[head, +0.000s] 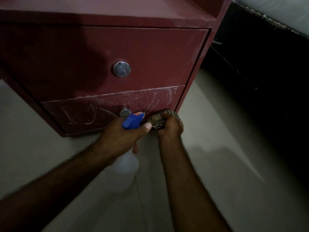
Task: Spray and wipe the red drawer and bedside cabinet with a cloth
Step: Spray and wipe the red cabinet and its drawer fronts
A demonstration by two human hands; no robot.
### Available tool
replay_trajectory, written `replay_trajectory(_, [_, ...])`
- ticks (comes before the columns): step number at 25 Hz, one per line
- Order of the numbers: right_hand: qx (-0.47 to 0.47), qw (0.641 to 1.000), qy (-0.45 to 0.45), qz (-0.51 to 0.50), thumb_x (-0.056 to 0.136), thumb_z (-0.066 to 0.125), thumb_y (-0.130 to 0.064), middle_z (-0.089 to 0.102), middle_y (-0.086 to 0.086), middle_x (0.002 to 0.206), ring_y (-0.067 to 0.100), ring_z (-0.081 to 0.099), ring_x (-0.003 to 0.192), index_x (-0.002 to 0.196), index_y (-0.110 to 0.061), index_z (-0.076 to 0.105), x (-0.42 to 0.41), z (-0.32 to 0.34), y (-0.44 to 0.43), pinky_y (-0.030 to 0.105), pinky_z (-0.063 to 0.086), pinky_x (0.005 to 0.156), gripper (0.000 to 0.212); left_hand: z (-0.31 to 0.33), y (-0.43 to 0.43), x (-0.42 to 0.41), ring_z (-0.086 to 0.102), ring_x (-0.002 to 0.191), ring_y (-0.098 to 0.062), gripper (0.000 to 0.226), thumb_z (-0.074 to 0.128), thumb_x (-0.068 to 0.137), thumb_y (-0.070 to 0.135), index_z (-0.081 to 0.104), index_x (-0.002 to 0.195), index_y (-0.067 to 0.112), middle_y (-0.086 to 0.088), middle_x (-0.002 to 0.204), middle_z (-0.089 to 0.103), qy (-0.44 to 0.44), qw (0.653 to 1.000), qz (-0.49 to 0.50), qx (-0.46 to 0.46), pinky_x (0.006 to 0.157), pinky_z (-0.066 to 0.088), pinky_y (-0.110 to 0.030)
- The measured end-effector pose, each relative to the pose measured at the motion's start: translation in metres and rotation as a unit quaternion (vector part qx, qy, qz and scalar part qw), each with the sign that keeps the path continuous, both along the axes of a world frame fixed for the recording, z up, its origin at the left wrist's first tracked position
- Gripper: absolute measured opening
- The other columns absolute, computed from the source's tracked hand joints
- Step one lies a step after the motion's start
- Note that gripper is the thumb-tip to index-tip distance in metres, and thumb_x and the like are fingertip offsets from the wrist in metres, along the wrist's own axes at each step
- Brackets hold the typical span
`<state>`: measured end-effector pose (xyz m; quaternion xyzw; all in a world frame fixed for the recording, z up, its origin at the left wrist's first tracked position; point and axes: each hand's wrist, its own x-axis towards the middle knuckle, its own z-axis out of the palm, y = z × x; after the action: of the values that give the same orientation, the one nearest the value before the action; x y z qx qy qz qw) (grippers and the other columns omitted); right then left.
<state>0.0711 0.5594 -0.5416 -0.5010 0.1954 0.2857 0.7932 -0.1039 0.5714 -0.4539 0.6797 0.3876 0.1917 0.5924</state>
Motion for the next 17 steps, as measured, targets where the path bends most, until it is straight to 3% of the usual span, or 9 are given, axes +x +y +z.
replay_trajectory(3, [0.02, 1.0, -0.005, -0.013, 0.081, 0.066, 0.014, 0.069, 0.02, 0.126, 0.04, 0.072, 0.102, 0.145, -0.011, 0.055, -0.003, -0.001, -0.008, 0.059, 0.062, 0.085, 0.069, 0.005, -0.002, -0.001, 0.062, 0.053, -0.021, 0.024, 0.075, 0.089, 0.041, 0.068, 0.09, 0.018, -0.006, 0.073, 0.06, 0.0, 1.0, -0.006, 0.004, 0.074, 0.057, -0.043])
replay_trajectory(6, [0.006, 1.0, 0.018, -0.02, 0.083, 0.065, 0.015, 0.07, 0.021, 0.124, 0.041, 0.071, 0.105, 0.139, -0.006, 0.059, 0.0, -0.004, -0.01, 0.058, 0.06, 0.091, 0.06, 0.009, -0.003, -0.002, 0.063, 0.054, -0.019, 0.025, 0.075, 0.089, 0.042, 0.066, 0.092, 0.019, -0.004, 0.075, 0.062, 0.004, 1.0, -0.003, 0.003, 0.075, 0.057, -0.042])
replay_trajectory(9, [0.017, 1.0, 0.017, -0.017, 0.085, 0.063, 0.014, 0.073, 0.022, 0.119, 0.041, 0.072, 0.103, 0.128, -0.003, 0.066, 0.005, 0.004, -0.006, 0.058, 0.061, 0.091, 0.046, 0.011, -0.003, -0.003, 0.065, 0.054, -0.018, 0.026, 0.075, 0.089, 0.043, 0.066, 0.094, 0.019, -0.014, 0.077, 0.063, 0.017, 1.0, 0.0, 0.012, 0.076, 0.058, -0.042])
replay_trajectory(13, [0.051, 0.998, -0.034, -0.015, 0.082, 0.066, 0.013, 0.075, 0.018, 0.115, 0.04, 0.074, 0.101, 0.128, -0.01, 0.067, 0.007, 0.006, -0.013, 0.057, 0.062, 0.085, 0.051, 0.011, -0.001, -0.004, 0.063, 0.052, -0.017, 0.025, 0.076, 0.089, 0.042, 0.062, 0.087, 0.02, -0.008, 0.076, 0.061, 0.009, 1.0, 0.002, 0.014, 0.072, 0.057, -0.038])
replay_trajectory(17, [0.036, 0.999, -0.007, -0.01, 0.084, 0.064, 0.015, 0.072, 0.022, 0.121, 0.043, 0.071, 0.107, 0.132, -0.004, 0.064, 0.01, 0.007, -0.009, 0.059, 0.059, 0.093, 0.052, 0.012, -0.002, -0.001, 0.065, 0.052, -0.017, 0.029, 0.075, 0.088, 0.045, 0.064, 0.092, 0.018, -0.006, 0.074, 0.063, 0.018, 1.0, -0.001, 0.016, 0.067, 0.054, -0.031])
